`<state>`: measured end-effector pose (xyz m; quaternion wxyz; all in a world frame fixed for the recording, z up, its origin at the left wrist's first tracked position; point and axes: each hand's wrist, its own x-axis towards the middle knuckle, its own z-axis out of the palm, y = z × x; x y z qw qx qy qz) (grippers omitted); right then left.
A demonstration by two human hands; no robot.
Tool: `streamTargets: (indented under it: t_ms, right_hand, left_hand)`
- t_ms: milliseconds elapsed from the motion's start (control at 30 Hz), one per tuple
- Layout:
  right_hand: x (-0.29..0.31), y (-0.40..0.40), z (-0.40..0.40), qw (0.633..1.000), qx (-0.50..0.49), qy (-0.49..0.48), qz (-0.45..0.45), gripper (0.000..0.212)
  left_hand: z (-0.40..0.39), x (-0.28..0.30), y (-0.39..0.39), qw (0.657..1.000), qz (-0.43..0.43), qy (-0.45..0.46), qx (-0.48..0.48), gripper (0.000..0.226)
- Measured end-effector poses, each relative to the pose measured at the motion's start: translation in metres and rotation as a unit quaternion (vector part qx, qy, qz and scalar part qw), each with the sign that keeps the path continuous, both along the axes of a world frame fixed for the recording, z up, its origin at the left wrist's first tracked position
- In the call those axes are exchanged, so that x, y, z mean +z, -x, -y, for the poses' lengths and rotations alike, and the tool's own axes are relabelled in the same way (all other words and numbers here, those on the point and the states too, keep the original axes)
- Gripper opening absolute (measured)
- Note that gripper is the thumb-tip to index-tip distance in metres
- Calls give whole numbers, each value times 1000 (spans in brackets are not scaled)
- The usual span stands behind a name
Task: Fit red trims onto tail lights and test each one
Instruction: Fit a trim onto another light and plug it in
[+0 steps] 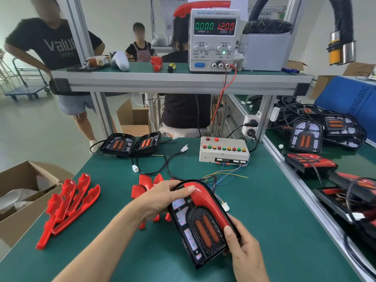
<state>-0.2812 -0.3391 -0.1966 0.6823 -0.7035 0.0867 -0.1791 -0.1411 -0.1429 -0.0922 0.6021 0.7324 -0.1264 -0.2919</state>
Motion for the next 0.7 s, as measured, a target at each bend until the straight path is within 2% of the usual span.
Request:
streamTargets:
  t_ms: [67,367,700]
  right_hand:
    - [1,0,-1,1000,2,0,7,32]
    - [7,2,-1,1000,21,4,13,40]
    - [11,2,2,1000,20,-4,6,41]
  left_hand:
    - [4,0,4,998,-48,24,15,54]
    - [6,3,5,981,-136,132,32,38]
    - [6,3,7,977,-143,154,38,40]
